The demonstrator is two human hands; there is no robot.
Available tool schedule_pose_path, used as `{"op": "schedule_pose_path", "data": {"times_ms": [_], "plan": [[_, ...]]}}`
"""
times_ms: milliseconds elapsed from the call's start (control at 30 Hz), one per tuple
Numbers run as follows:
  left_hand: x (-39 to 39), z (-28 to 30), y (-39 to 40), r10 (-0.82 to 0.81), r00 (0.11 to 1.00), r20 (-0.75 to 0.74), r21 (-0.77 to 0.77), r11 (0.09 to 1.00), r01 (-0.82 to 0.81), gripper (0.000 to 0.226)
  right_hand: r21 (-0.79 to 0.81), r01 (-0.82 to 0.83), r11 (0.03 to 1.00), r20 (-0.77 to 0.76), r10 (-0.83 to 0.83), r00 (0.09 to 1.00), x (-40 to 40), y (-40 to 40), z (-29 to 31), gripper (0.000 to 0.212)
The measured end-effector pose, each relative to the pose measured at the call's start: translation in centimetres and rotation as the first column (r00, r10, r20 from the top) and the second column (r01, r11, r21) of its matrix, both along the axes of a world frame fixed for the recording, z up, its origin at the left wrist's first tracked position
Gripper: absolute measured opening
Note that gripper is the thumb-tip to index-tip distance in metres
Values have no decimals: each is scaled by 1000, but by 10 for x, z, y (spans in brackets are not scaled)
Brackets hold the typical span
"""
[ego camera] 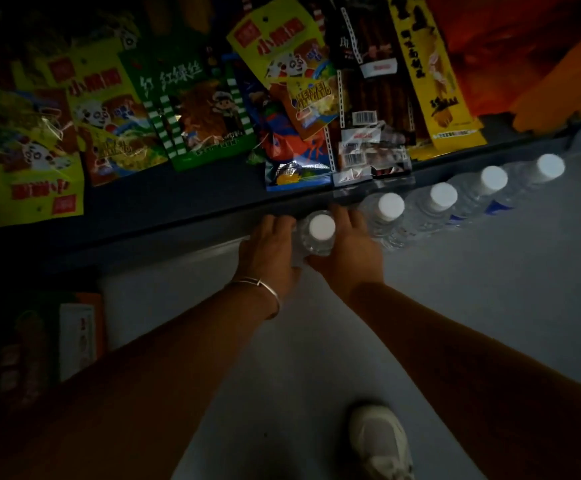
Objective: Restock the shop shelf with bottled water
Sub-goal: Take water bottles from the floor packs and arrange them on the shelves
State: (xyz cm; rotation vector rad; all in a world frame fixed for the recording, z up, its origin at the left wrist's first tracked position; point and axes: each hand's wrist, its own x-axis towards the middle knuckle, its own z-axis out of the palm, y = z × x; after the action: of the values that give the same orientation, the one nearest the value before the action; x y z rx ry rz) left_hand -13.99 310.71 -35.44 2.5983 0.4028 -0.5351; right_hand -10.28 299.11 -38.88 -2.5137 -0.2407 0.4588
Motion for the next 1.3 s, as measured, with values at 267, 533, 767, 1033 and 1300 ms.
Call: {"op": "schedule_pose_path", "data": {"times_ms": [267, 533, 767, 1033, 1300], "plan": [[-8, 21, 9, -63, 996, -68, 35, 997, 65, 62, 29, 39, 999, -17, -39, 999, -1, -7, 27, 62], [8, 171, 13, -203, 967, -152, 51, 976, 213, 69, 91, -72, 993, -20, 74, 997, 2, -17, 200, 60], [-1, 375, 28, -291, 953, -87, 154, 941, 302, 59, 84, -182, 980, 155, 168, 974, 2, -23, 425, 58], [-9, 627, 30, -384, 921, -62, 173, 905, 389, 48, 153, -255, 955, 255, 211, 944, -9, -22, 697, 68], [-23, 872, 43, -448, 894, 13, 206, 876, 436, 43, 213, -303, 929, 417, 194, 888, -36, -9, 949, 21]]}}
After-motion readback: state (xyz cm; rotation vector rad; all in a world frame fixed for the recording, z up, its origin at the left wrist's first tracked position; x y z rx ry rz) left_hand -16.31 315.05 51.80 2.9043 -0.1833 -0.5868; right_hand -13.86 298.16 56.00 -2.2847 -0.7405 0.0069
